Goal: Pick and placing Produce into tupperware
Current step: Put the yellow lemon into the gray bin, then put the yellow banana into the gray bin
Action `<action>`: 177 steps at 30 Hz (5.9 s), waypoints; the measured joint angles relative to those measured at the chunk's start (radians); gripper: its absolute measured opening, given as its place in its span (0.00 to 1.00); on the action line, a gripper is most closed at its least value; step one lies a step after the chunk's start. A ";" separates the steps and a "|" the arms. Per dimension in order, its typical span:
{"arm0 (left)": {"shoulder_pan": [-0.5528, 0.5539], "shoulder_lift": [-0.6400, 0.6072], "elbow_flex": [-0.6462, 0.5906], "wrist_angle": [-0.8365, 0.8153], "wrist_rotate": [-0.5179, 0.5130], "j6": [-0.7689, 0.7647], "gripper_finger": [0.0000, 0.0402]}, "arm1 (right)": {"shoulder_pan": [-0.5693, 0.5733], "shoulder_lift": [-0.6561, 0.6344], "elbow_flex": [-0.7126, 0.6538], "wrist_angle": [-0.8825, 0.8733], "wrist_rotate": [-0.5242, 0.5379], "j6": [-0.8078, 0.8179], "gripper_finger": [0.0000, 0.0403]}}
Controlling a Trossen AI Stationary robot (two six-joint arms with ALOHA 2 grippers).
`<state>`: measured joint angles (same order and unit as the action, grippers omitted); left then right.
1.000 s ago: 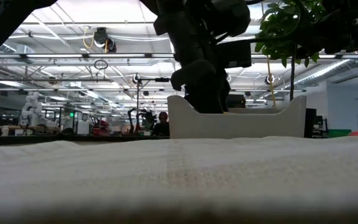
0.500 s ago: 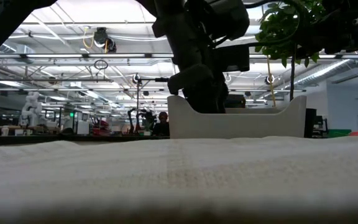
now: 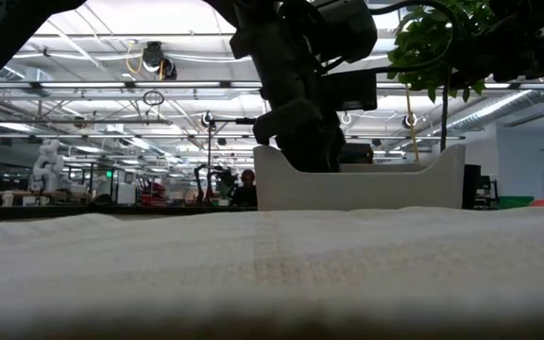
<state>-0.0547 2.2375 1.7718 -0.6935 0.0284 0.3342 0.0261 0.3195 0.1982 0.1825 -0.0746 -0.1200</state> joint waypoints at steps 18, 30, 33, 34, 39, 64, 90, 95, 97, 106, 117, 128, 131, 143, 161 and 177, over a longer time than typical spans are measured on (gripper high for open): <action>0.003 0.000 -0.001 0.032 -0.003 -0.076 0.53 | 0.000 0.000 0.000 0.000 0.000 0.000 0.00; 0.003 0.000 -0.001 0.016 -0.003 -0.075 0.53 | 0.000 0.000 0.000 0.000 0.000 0.000 0.00; 0.003 0.000 -0.001 0.016 -0.003 -0.074 0.53 | 0.000 0.000 0.000 0.000 0.000 0.000 0.00; 0.003 0.000 -0.001 0.016 -0.003 -0.074 0.53 | 0.000 0.000 0.000 0.000 0.000 0.000 0.00; 0.003 0.000 -0.001 0.016 -0.003 -0.075 0.53 | 0.000 0.000 0.000 0.000 0.000 0.000 0.00; -0.016 0.002 0.033 -0.014 -0.036 -0.036 0.67 | 0.000 0.000 0.000 0.000 0.000 0.000 0.00; -0.020 0.002 0.203 -0.220 -0.135 -0.028 0.23 | 0.000 0.000 0.000 0.000 0.000 0.000 0.00; -0.019 0.002 0.203 -0.224 -0.136 -0.022 0.03 | 0.000 0.000 0.000 0.000 0.000 0.000 0.00; -0.019 0.002 0.203 -0.228 -0.136 -0.022 0.02 | 0.000 0.000 0.000 0.000 0.000 0.000 0.00; -0.020 0.001 0.203 -0.257 -0.178 0.005 0.02 | 0.000 0.000 0.000 0.000 0.000 0.003 0.00; 0.010 -0.146 0.202 -0.390 -0.320 0.005 0.01 | 0.000 0.002 0.000 0.001 -0.001 0.004 0.00; 0.050 -0.389 0.174 -0.400 -0.323 0.011 0.00 | 0.000 0.006 0.000 0.002 -0.001 0.004 0.00; 0.055 -0.470 0.124 -0.392 -0.321 -0.004 0.00 | 0.000 0.008 0.000 -0.001 -0.001 0.005 0.00; 0.058 -0.881 -0.392 0.026 -0.205 -0.116 0.00 | 0.000 0.009 0.000 0.016 -0.001 0.058 0.00; 0.237 -1.114 -1.136 0.860 -0.019 -0.160 0.00 | 0.000 0.024 0.000 0.016 -0.001 0.077 0.00; 0.307 -1.367 -1.435 1.085 0.049 -0.177 0.00 | 0.000 0.070 0.000 0.000 0.000 0.057 0.00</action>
<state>0.2518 0.8703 0.3368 0.3915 0.0775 0.1572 0.0261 0.3899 0.1978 0.1825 -0.0750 -0.0634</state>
